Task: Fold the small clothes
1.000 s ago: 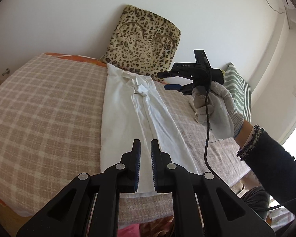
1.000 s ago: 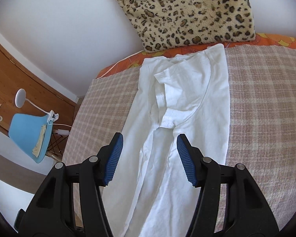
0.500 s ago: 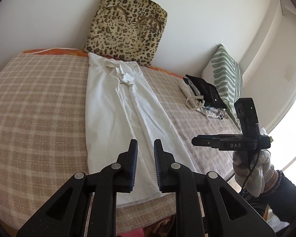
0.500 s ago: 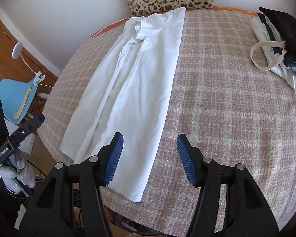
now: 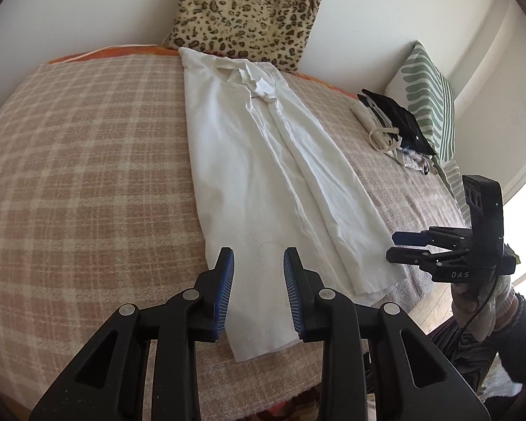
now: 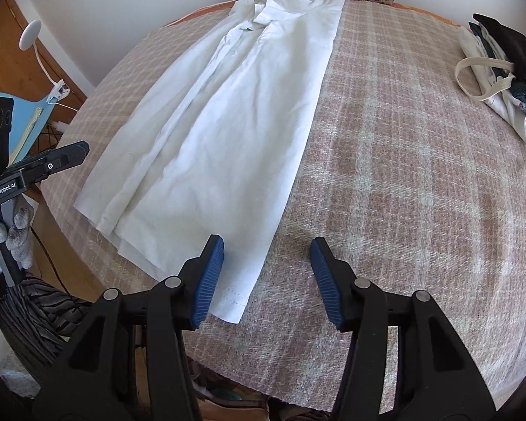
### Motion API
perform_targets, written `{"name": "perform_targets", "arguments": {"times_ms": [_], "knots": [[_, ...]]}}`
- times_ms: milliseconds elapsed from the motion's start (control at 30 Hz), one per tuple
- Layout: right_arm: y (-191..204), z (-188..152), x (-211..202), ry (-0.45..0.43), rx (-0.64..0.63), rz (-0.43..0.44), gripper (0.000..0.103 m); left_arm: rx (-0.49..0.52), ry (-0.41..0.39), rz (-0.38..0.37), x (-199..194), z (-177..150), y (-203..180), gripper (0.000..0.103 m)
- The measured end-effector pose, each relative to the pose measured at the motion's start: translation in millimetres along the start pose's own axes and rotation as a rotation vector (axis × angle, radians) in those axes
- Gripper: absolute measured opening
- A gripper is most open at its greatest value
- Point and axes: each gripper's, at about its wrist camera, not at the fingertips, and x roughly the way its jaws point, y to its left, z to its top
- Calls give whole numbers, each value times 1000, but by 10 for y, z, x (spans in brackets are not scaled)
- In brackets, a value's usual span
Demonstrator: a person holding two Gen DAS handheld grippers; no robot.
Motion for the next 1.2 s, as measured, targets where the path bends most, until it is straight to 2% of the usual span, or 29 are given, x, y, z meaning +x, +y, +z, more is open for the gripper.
{"name": "perform_targets", "arguments": {"times_ms": [100,133,167,300,433,500,600,767,933,967,1000,1200], "knots": [[66,-42,1,-12,-55,-58,43,11,12,21,2,-37,20,27],[104,-52,6,-15,-70,-76,34,9,11,26,-1,-49,23,27],[118,-54,-4,-20,-73,-81,32,1,9,21,-3,-57,31,27],[192,-38,-110,-86,-71,-79,32,-9,2,-1,-49,-65,22,27],[453,-29,-214,-123,-151,38,32,-10,-15,-4,-86,-39,10,27],[618,-20,-175,-93,-193,155,32,-11,-21,-2,-93,-24,4,27],[835,-37,-81,-60,-246,235,32,-9,-31,-4,-109,-2,-5,27],[1124,-85,45,-34,-347,248,32,-5,-55,9,-172,6,11,27],[1251,-110,226,-14,-410,204,31,-17,-72,19,-228,4,55,27],[1258,-111,244,-21,-414,201,13,-17,-76,20,-241,3,54,27],[1265,-111,251,-29,-420,201,3,-14,-80,22,-249,4,53,27],[1295,-148,144,-55,-442,203,2,-3,-78,16,-235,12,1,27]]}}
